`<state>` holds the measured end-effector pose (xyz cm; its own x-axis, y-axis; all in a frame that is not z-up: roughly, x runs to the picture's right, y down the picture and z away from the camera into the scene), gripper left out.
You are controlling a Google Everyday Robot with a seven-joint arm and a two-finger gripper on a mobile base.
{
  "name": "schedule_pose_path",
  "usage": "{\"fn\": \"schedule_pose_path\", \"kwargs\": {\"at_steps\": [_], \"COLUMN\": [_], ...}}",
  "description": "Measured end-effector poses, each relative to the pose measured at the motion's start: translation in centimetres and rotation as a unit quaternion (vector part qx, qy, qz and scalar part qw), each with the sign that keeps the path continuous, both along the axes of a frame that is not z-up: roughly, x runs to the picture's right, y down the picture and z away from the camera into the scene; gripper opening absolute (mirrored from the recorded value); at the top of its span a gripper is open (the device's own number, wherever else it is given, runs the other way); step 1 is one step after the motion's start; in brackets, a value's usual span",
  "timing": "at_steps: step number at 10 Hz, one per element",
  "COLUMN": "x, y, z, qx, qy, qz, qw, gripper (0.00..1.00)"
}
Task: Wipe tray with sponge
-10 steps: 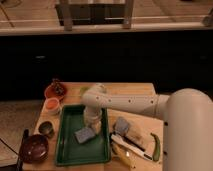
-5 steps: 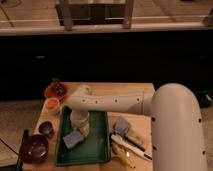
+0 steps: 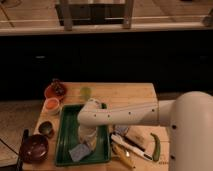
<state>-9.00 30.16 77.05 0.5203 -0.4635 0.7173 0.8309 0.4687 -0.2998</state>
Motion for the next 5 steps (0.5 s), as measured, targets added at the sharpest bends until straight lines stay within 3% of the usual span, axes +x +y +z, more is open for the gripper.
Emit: {"fn": "schedule_pose_path", "kwargs": {"at_steps": [2,5], "x": [3.1,4.1], "y": [-0.8,-4.8], "z": [1.1,3.0], "qx": [-0.004,0.003], "qy": [0.025,0.042], "qz": [0.025,0.043], "qw": [0.9994,0.9982], "gripper": [0.0,0.0]}}
